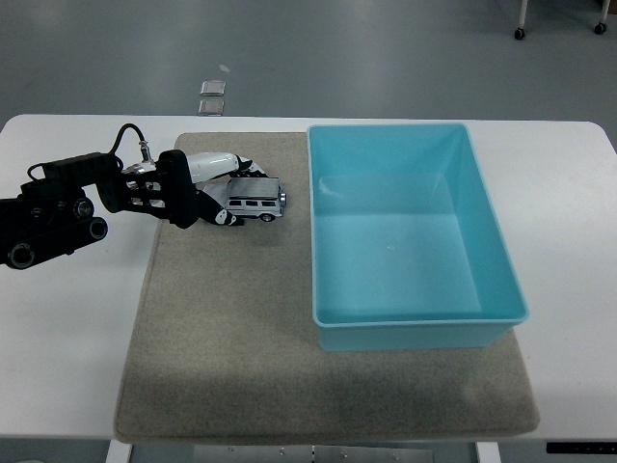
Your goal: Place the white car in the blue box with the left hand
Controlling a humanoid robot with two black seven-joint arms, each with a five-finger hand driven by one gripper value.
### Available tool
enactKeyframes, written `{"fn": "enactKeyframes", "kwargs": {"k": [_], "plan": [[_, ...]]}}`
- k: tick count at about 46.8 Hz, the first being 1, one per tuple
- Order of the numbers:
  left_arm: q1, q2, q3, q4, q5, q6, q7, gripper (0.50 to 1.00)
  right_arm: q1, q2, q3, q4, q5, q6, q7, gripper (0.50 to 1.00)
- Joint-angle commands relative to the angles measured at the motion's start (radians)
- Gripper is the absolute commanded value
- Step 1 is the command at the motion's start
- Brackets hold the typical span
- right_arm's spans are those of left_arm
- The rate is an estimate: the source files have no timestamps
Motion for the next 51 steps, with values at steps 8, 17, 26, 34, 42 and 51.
{"fn": "enactKeyframes", "kwargs": {"k": [8,17,26,34,42,51], "plan": [[0.000,-0.012,0.002,0.003,0.001,0.007,0.001,0.684,0.000,0.000,-0.001,0.000,0.000,0.000,0.000,0.936],[-0.005,-0.010,0.002,0.003,0.001,0.007,0.004,0.500,0.000,0.000,0.000,0.000,0.000,0.000,0.000,0.936],[-0.014,-0.009,0.002,0.000,0.001,0.009,0.004,0.500,0.000,0.000,0.000,0.000,0.000,0.000,0.000,0.936],[-0.048,0.007,-0.009,0.002,0.001,0.009,0.004,0.500,0.000,0.000,0.000,0.000,-0.001,0.000,0.000,0.936],[-0.111,0.033,-0.015,-0.008,-0.005,0.007,0.006,0.500,0.000,0.000,0.000,0.000,0.000,0.000,0.000,0.936],[-0.217,0.034,-0.020,-0.012,-0.011,-0.008,0.009,0.500,0.000,0.000,0.000,0.000,-0.001,0.000,0.000,0.936]]}}
